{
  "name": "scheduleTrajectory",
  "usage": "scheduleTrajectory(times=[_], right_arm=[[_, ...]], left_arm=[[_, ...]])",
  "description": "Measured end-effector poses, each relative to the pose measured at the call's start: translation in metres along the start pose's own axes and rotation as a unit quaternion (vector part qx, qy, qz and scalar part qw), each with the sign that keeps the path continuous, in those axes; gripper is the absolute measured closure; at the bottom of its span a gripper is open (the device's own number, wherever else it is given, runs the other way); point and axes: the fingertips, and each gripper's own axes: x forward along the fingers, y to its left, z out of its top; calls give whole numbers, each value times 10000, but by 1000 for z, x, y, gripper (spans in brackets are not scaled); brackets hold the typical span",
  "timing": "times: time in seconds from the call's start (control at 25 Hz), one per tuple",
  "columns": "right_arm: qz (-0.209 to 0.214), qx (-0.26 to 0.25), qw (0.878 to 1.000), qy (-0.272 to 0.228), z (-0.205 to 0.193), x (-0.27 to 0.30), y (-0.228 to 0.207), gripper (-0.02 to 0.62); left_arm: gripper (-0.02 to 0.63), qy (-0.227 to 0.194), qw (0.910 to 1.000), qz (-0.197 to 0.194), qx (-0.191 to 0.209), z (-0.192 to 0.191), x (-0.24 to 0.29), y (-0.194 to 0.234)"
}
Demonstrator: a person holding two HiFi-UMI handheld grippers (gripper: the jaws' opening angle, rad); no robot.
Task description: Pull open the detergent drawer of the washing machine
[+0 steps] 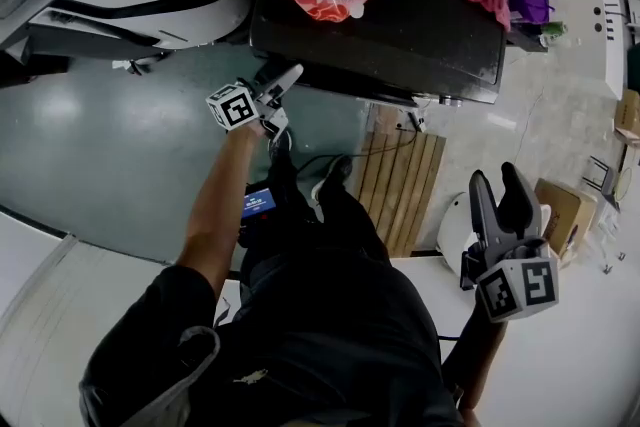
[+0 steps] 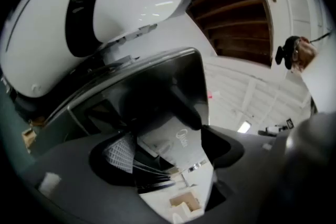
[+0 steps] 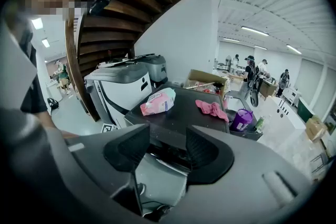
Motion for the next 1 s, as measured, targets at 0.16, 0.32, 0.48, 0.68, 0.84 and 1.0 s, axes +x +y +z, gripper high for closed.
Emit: scheduleTrajectory(times=[0.16, 0.32, 0.48, 0.68, 0.84, 1.0], right_arm=[[93, 52, 9997, 199, -22, 10, 6, 380], [140, 247, 9978, 595, -66, 24, 10, 380], [277, 627, 9948, 751, -90, 32, 18, 380], [210, 627, 9942, 846, -98, 33, 16, 380], [168, 658, 9932, 949, -105, 35, 15, 380], [121, 494, 9925, 1109, -113, 37, 11, 380]], left_arm=[[198, 279, 9970, -723, 57, 1, -3, 0], [222, -332, 9880, -1480, -309, 8, -13, -1], [253, -848, 9844, -1400, -652, 10, -13, 5], [308, -847, 9833, -1365, -858, 10, -14, 8], [311, -851, 9804, -1449, -1024, 8, -15, 6], [301, -601, 9926, -1016, -272, 1, -8, 7]])
